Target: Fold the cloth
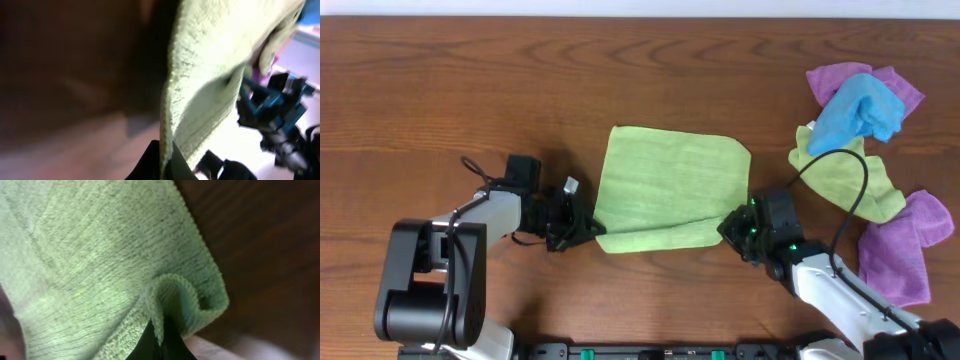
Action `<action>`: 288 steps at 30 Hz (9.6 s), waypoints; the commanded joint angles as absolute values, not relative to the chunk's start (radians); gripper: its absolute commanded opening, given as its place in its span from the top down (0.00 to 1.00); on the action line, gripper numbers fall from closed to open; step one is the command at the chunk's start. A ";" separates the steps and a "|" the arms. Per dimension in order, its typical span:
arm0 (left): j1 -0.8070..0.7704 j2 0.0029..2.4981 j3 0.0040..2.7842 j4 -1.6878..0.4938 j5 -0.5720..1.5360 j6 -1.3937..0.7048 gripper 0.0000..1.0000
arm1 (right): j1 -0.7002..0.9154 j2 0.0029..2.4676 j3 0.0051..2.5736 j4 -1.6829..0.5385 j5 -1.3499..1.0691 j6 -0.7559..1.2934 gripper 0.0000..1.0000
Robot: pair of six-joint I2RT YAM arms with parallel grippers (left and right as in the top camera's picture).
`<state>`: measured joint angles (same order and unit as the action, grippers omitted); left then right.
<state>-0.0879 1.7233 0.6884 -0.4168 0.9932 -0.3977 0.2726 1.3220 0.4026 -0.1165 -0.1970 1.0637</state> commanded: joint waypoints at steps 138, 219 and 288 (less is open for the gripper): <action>-0.088 1.887 0.876 0.349 0.664 -0.832 0.36 | 0.263 1.785 0.856 -0.168 -0.086 0.695 0.98; -0.090 1.726 0.875 0.442 0.926 -0.909 0.54 | 0.263 1.784 0.856 -0.198 -0.064 0.694 0.98; -0.400 1.850 0.875 -0.222 0.208 -0.785 0.94 | 0.185 1.717 0.854 -0.308 -0.117 0.695 0.28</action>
